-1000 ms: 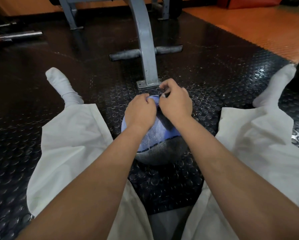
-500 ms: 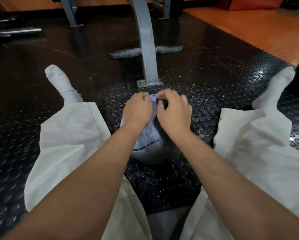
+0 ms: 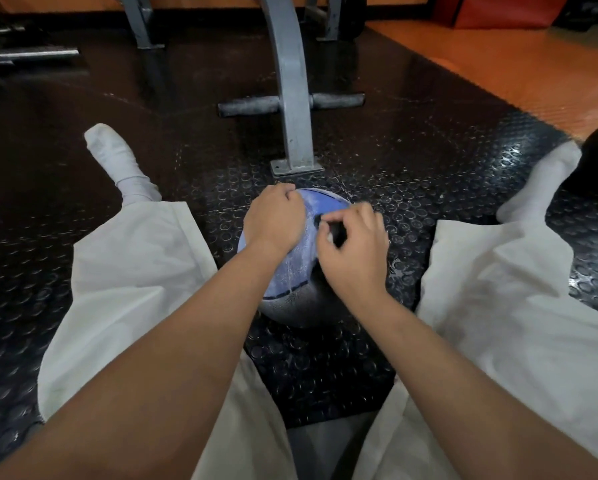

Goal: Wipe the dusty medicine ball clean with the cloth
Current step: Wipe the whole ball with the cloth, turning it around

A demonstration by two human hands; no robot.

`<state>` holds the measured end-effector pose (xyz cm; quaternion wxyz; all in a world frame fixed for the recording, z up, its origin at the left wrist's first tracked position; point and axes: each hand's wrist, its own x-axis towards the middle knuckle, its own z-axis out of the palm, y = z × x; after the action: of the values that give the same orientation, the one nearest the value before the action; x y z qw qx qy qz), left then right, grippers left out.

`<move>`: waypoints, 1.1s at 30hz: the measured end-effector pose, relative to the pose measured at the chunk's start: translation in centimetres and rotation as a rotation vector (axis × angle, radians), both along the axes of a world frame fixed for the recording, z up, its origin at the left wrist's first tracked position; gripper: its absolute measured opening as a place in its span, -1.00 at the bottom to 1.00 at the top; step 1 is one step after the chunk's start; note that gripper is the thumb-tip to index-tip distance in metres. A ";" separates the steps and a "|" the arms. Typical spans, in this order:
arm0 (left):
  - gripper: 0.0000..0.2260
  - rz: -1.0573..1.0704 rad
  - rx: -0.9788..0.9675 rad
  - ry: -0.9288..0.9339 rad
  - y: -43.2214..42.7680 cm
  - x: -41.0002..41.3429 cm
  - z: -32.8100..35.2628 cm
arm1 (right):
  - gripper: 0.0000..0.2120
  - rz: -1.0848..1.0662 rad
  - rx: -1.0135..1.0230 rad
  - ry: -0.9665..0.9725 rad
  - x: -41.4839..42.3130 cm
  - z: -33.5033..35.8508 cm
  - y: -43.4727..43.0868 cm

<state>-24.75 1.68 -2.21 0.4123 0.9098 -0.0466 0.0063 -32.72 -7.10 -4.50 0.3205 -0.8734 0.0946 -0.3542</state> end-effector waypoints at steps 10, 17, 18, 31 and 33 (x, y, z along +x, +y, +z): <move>-0.65 0.025 0.086 -0.005 -1.2 0.4 0.3 | -0.85 -0.139 -0.020 0.122 2.2 0.5 -0.1; -0.66 -0.007 0.033 0.002 -1.7 0.4 0.5 | -0.88 -0.073 -0.154 -0.044 -1.6 -3.6 -0.2; -0.67 -0.008 0.026 -0.004 -1.8 0.3 0.5 | -0.87 -0.089 -0.129 -0.016 -1.0 -2.7 -0.4; -0.63 -0.050 -0.065 0.048 -0.2 2.9 0.0 | -0.82 -0.100 -0.149 -0.068 0.2 -3.6 0.7; -0.64 -0.080 -0.075 0.063 0.2 3.0 -0.1 | -0.82 -0.066 -0.220 -0.080 -0.5 -4.7 0.8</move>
<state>-21.74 1.91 -2.35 0.4471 0.8910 -0.0699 -0.0372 -33.25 -6.33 -9.18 0.2145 -0.8850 0.0710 -0.4072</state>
